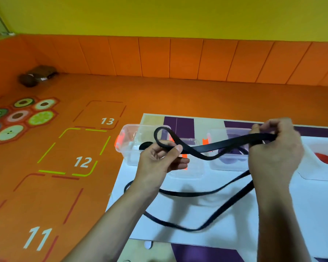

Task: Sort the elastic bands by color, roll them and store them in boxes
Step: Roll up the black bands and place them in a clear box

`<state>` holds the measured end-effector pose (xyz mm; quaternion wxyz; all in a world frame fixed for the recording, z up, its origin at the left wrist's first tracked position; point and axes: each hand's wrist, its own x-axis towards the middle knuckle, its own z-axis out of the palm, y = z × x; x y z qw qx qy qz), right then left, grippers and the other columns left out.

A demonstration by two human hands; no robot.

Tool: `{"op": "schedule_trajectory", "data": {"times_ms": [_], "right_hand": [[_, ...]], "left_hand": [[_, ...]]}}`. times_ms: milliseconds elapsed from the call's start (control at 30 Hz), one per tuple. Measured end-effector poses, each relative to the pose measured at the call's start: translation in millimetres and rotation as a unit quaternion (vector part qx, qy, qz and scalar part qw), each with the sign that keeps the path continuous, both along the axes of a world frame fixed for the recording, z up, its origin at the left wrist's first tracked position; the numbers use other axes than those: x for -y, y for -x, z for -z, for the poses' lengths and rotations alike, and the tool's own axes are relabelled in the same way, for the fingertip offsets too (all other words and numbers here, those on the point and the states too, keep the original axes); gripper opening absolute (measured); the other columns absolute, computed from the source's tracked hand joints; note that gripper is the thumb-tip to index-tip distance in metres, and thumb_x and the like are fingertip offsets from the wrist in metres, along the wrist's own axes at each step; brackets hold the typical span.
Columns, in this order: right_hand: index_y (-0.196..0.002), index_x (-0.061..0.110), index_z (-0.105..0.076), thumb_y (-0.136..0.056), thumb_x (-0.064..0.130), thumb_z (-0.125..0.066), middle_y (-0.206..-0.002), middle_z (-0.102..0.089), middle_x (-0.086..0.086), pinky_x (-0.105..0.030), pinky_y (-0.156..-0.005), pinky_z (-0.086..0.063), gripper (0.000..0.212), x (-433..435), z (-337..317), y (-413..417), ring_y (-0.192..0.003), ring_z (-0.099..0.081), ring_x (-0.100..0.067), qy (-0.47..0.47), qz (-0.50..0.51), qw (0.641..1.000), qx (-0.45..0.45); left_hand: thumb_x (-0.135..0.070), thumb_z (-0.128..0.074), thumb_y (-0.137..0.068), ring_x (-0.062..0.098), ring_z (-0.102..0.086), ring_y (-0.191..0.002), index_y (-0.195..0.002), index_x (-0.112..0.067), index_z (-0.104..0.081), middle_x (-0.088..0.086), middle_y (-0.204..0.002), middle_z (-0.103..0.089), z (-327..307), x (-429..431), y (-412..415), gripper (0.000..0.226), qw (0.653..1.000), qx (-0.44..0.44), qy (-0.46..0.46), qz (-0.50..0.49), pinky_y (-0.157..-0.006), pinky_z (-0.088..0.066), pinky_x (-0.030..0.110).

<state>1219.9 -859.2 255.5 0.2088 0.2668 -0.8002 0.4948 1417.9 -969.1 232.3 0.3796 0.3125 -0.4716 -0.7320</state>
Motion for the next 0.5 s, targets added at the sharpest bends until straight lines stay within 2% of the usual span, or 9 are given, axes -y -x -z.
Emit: {"op": "schedule_trajectory", "data": {"times_ms": [67, 100, 200, 267, 333, 367, 433, 467, 500], "right_hand": [[-0.090, 0.021, -0.059, -0.086, 0.009, -0.069, -0.087, -0.062, -0.004, -0.040, -0.074, -0.042, 0.016, 7.2, 21.0, 6.8, -0.083, -0.053, -0.032, -0.079, -0.021, 0.996, 0.027], [-0.090, 0.021, -0.060, -0.081, 0.006, -0.070, -0.086, -0.063, -0.004, -0.039, -0.075, -0.042, 0.020, 9.2, 35.3, 9.3, -0.083, -0.055, -0.032, -0.112, -0.033, 0.992, 0.045], [-0.098, 0.020, -0.067, -0.080, 0.011, -0.074, -0.092, -0.067, -0.006, -0.046, -0.082, -0.047, 0.021, 11.1, 71.6, 7.0, -0.093, -0.061, -0.036, -0.195, -0.057, 0.977, 0.071], [-0.100, 0.024, -0.068, -0.085, 0.017, -0.072, -0.094, -0.067, -0.001, -0.042, -0.080, -0.040, 0.018, 11.4, 83.9, 6.5, -0.097, -0.061, -0.032, -0.260, -0.075, 0.959, 0.089], [-0.098, 0.032, -0.063, -0.087, 0.024, -0.067, -0.097, -0.067, 0.005, -0.037, -0.079, -0.034, 0.014, 11.7, 90.3, 12.9, -0.102, -0.062, -0.025, -0.358, -0.102, 0.913, 0.164], [-0.102, 0.035, -0.061, -0.087, 0.029, -0.067, -0.106, -0.065, 0.006, -0.037, -0.082, -0.034, 0.017, 9.7, 91.8, 14.2, -0.106, -0.061, -0.022, -0.421, -0.120, 0.874, 0.211], [-0.123, 0.040, -0.052, -0.084, 0.040, -0.073, -0.133, -0.052, 0.004, -0.040, -0.096, -0.037, 0.044, 6.0, 92.1, 11.4, -0.117, -0.057, -0.022, -0.548, -0.171, 0.777, 0.257], [-0.134, 0.041, -0.047, -0.084, 0.041, -0.075, -0.142, -0.043, 0.002, -0.041, -0.103, -0.037, 0.057, 6.2, 92.4, 8.7, -0.122, -0.055, -0.022, -0.573, -0.198, 0.751, 0.261], [-0.140, 0.040, -0.044, -0.085, 0.038, -0.074, -0.146, -0.039, 0.003, -0.040, -0.107, -0.038, 0.062, 8.9, 90.9, 3.9, -0.123, -0.055, -0.021, -0.551, -0.229, 0.758, 0.264]], "left_hand": [[-0.007, -0.066, -0.095, 0.037, -0.075, -0.078, -0.097, -0.006, -0.067, 0.011, -0.083, -0.075, 6.0, 4.2, -1.2, 0.002, 1.000, 0.017, -0.019, -0.011, -0.071, -0.062, 0.034], [-0.011, -0.064, -0.097, 0.037, -0.075, -0.080, -0.100, -0.004, -0.068, 0.013, -0.088, -0.077, 11.1, 7.3, -3.0, 0.008, 0.999, 0.029, -0.023, -0.013, -0.072, -0.062, 0.034], [-0.015, -0.060, -0.101, 0.037, -0.076, -0.087, -0.107, 0.004, -0.065, 0.015, -0.097, -0.077, 21.3, 14.8, -11.0, 0.021, 0.998, 0.052, -0.015, -0.021, -0.074, -0.062, 0.034], [-0.011, -0.060, -0.101, 0.037, -0.076, -0.088, -0.108, 0.008, -0.063, 0.020, -0.098, -0.073, 27.3, 19.0, -13.9, 0.021, 0.998, 0.062, 0.006, -0.032, -0.072, -0.062, 0.034], [-0.005, -0.059, -0.100, 0.037, -0.076, -0.087, -0.104, 0.001, -0.068, 0.020, -0.097, -0.074, 30.0, 21.1, -14.1, 0.012, 0.995, 0.080, 0.049, -0.027, -0.071, -0.061, 0.033], [-0.001, -0.058, -0.099, 0.035, -0.076, -0.086, -0.101, -0.004, -0.071, 0.015, -0.094, -0.076, 29.8, 21.0, -13.9, 0.013, 0.992, 0.091, 0.079, -0.019, -0.070, -0.061, 0.033], [0.002, -0.058, -0.099, 0.028, -0.075, -0.083, -0.101, -0.010, -0.071, 0.007, -0.087, -0.075, 26.1, 22.4, -14.5, 0.018, 0.982, 0.120, 0.145, 0.016, -0.071, -0.062, 0.034], [0.002, -0.058, -0.099, 0.026, -0.073, -0.081, -0.102, -0.010, -0.070, 0.010, -0.085, -0.072, 25.6, 24.1, -15.5, 0.017, 0.974, 0.137, 0.174, 0.038, -0.072, -0.062, 0.035], [-0.001, -0.059, -0.099, 0.029, -0.069, -0.079, -0.102, -0.007, -0.069, 0.017, -0.086, -0.068, 25.8, 26.5, -17.0, 0.012, 0.965, 0.155, 0.201, 0.060, -0.072, -0.062, 0.035]]}}
